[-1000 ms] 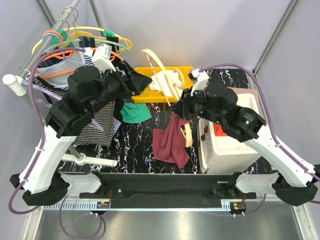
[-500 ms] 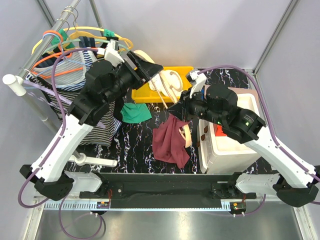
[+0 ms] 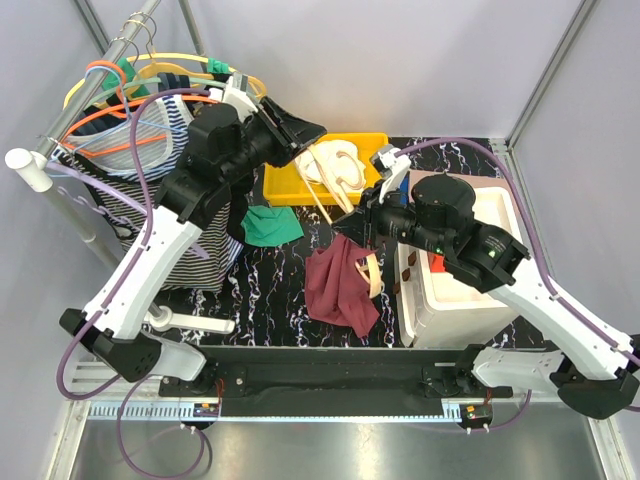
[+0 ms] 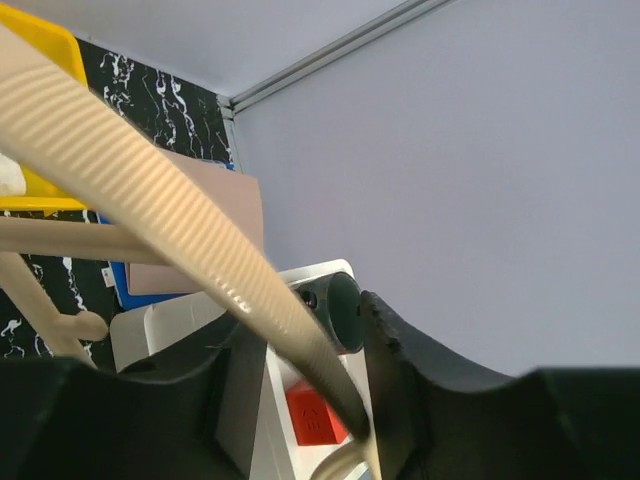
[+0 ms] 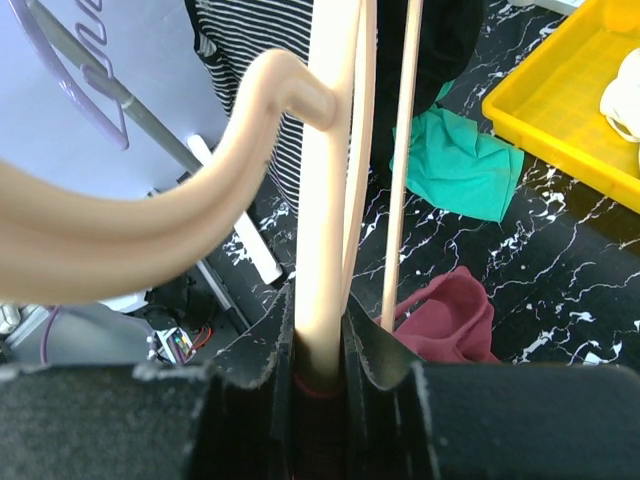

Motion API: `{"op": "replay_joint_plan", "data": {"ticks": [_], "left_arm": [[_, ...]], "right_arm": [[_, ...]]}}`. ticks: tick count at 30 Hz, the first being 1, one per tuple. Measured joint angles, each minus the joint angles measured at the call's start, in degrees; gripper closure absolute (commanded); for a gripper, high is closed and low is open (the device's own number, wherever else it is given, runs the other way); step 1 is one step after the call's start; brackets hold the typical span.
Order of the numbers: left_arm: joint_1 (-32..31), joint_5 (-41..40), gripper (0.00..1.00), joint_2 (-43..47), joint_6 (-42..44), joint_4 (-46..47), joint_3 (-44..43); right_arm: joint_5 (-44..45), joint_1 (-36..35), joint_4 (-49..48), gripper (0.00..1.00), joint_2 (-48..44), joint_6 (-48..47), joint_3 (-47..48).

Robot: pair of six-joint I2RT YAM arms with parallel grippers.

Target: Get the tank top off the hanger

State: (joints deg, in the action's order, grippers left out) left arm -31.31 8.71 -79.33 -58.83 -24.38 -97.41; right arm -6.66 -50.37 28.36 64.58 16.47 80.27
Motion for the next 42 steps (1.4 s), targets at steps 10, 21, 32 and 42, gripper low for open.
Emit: {"op": "replay_joint_plan", "data": {"ticks": [10,21,32,42], "left_arm": [[0.15,0.15,1.00,-2.21,-4.02,1.42,-7.63],[0.52,-1.31,1.00,-4.96,7.32,1.55,-14.36],[0.52,-5.57,1.00,-2.45,-10.80,1.97,-10.27],[0.52,-10.97,1.00,7.17,-26.73,4.44,-1.01]], "right_arm": [[3.93,-0.63,-2.49,0.51,1.95,-3.72,-0.37],[12.09,-0.48,4.72,0.01,1.16,-2.08,-0.35],[7.17,-0.48,1.66,0.04,-8.46,-3.17,-6.12],[6.60,-0.48,-0.63,0.67,-11.26,-1.66,-12.85]]}}
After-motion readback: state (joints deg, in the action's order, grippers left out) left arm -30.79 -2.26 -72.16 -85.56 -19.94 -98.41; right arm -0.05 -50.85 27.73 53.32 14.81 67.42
